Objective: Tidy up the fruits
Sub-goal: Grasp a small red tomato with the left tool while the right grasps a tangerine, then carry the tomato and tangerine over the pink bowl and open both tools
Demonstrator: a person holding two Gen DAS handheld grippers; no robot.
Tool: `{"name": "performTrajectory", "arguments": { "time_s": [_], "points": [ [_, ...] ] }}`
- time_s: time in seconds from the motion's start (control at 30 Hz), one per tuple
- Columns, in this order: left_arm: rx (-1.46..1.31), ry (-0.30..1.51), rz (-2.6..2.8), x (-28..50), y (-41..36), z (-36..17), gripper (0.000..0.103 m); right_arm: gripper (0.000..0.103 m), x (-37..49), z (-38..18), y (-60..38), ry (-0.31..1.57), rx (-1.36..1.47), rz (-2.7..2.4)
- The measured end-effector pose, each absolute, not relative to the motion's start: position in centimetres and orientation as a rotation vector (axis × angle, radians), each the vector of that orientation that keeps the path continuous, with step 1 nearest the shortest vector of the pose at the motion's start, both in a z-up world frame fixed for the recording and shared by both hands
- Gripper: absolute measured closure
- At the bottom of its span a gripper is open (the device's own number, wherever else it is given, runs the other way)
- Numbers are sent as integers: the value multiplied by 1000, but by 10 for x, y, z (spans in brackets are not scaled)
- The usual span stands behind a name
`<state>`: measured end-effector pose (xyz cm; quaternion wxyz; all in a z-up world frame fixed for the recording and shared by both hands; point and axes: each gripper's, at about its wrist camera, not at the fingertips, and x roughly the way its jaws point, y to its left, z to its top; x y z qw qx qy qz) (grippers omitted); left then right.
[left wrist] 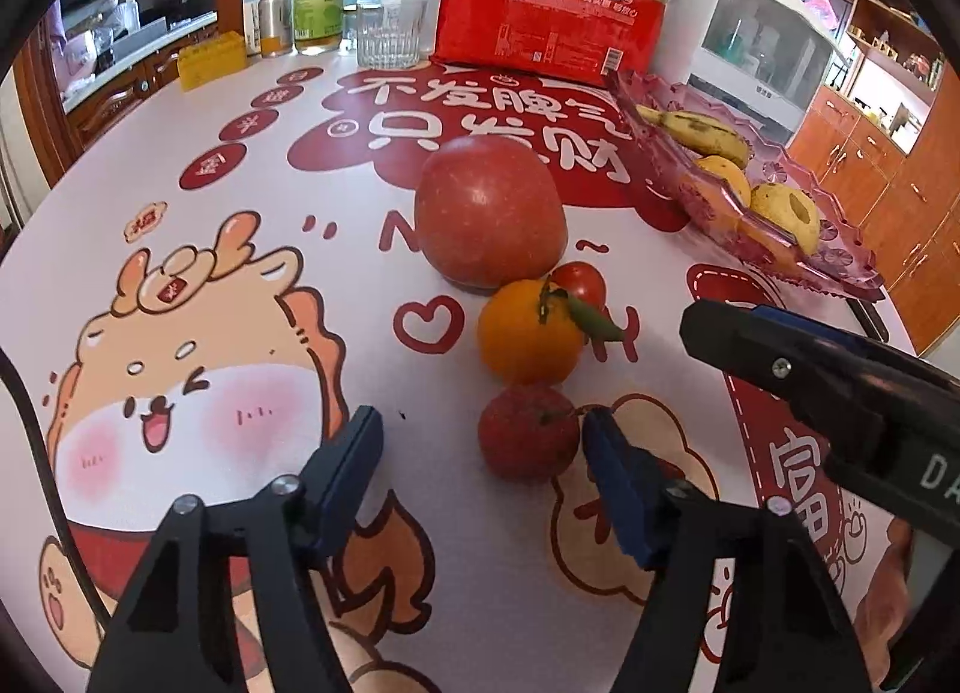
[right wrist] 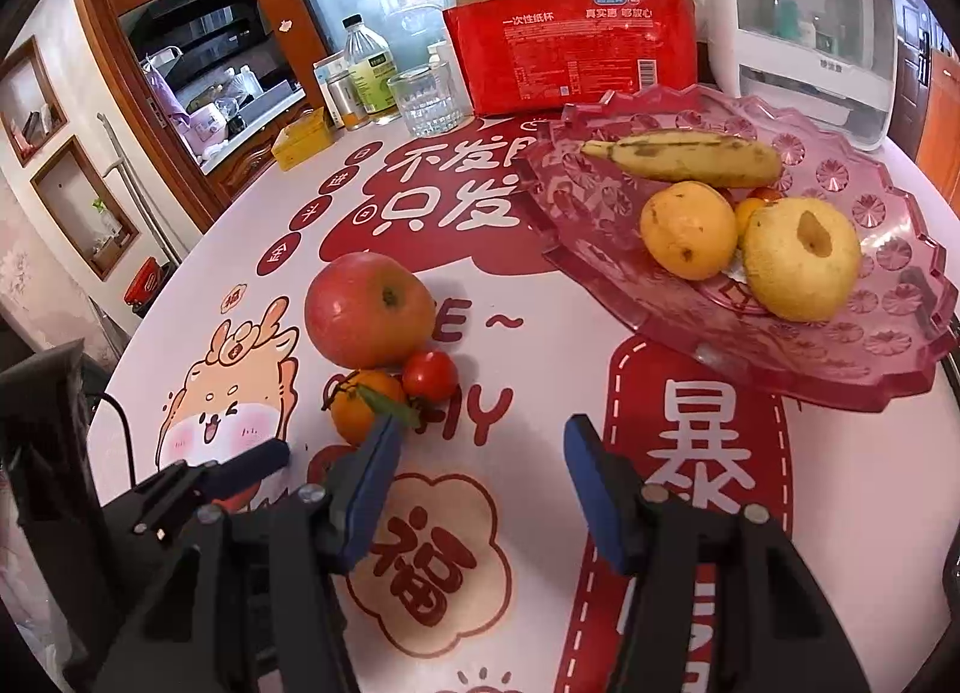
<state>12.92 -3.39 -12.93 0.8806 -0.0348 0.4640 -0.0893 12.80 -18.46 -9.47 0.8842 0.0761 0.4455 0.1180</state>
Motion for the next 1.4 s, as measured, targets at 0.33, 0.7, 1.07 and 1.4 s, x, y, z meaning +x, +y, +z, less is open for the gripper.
{"name": "performTrajectory", "arguments": {
  "time_s": [0.33,0.7,1.07,1.4],
  "points": [
    [-94,968,-225,131,-35,-128,71,46,130,-97,-180,932,162,251],
    [-118,948,-184,106,3,-119,72,46,132,-105,-155,949,107,289],
    [-121,923,-146,89,31,-107,72,46,145,-117,-108,953,-10,300],
    [-119,933,-131,89,37,-106,72,60,155,-128,-103,960,-14,261]
  ]
}}
